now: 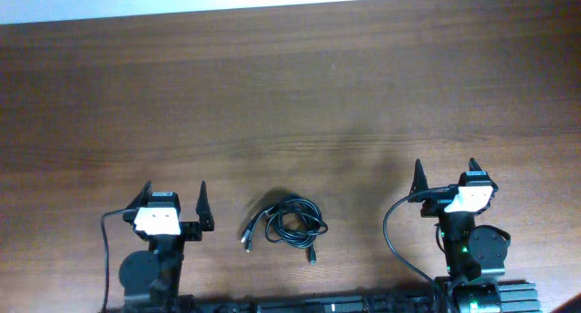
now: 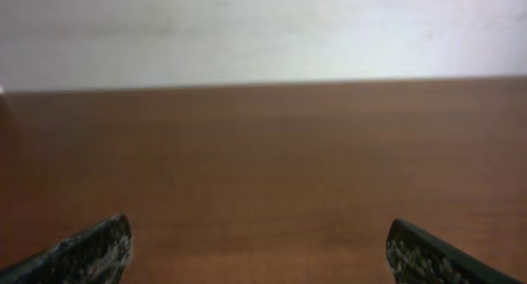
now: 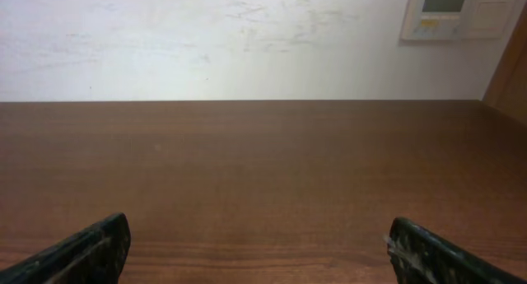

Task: Untangle cables
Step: 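Reach the left gripper down onto the black cable bundle and grasp it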

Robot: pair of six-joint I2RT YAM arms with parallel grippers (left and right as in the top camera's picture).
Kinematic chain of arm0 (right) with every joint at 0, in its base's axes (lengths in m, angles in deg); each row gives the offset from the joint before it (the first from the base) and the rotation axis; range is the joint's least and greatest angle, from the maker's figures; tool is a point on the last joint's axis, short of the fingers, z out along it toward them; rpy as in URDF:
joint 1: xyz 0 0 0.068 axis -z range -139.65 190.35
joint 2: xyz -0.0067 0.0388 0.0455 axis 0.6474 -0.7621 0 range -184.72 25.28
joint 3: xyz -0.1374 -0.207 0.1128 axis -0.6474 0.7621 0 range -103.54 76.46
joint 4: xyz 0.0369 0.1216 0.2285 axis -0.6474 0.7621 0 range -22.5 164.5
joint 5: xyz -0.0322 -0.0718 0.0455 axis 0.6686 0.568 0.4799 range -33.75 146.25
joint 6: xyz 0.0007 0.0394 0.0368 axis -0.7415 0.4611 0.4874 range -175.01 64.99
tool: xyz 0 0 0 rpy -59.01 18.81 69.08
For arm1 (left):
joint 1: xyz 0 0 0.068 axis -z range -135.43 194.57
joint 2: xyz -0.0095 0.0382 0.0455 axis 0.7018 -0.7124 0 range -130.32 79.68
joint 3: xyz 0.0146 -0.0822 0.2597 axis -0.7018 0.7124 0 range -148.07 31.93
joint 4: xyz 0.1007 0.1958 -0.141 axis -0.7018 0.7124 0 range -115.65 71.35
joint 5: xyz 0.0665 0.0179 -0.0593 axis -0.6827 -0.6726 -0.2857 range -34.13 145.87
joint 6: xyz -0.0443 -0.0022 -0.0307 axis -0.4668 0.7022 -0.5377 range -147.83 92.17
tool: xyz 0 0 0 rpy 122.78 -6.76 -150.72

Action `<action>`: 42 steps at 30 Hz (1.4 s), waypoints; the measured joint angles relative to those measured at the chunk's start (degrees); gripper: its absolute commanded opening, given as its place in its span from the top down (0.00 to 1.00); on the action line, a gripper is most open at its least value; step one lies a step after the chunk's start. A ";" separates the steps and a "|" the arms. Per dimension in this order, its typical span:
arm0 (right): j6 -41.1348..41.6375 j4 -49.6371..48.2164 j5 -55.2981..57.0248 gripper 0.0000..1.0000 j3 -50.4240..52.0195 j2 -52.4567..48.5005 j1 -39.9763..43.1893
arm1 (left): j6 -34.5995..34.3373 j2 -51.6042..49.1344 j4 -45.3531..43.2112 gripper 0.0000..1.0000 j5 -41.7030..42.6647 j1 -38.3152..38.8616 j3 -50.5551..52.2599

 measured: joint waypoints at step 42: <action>-0.04 -0.04 0.39 0.02 0.00 0.00 0.00 | -15.06 -78.18 33.88 0.01 14.25 39.34 -44.00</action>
